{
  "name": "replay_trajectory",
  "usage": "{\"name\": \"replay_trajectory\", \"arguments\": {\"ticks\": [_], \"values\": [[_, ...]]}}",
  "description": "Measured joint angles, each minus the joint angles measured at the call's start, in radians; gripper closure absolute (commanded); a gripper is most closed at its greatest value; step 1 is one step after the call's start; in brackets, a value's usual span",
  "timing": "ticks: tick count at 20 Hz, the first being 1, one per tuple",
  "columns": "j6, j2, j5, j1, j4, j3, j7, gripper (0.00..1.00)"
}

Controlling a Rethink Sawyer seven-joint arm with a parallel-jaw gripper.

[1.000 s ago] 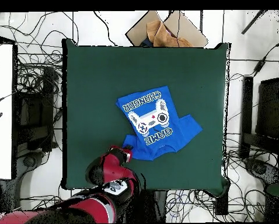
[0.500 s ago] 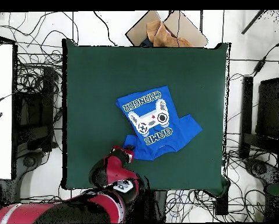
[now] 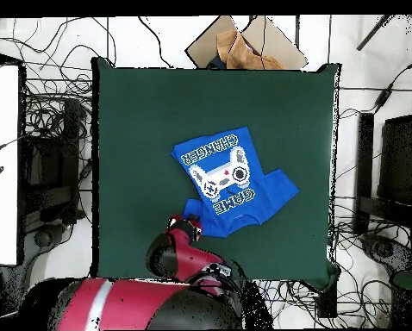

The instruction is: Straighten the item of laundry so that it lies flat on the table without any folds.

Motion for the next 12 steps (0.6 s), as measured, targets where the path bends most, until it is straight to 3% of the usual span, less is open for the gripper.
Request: {"name": "replay_trajectory", "arguments": {"ticks": [4, 12], "values": [[0.000, -0.014, -0.001, -0.067, 0.022, 0.050, 0.000, 1.00], [0.000, -0.029, 0.063, -0.089, 0.057, 0.101, 0.003, 1.00]]}}
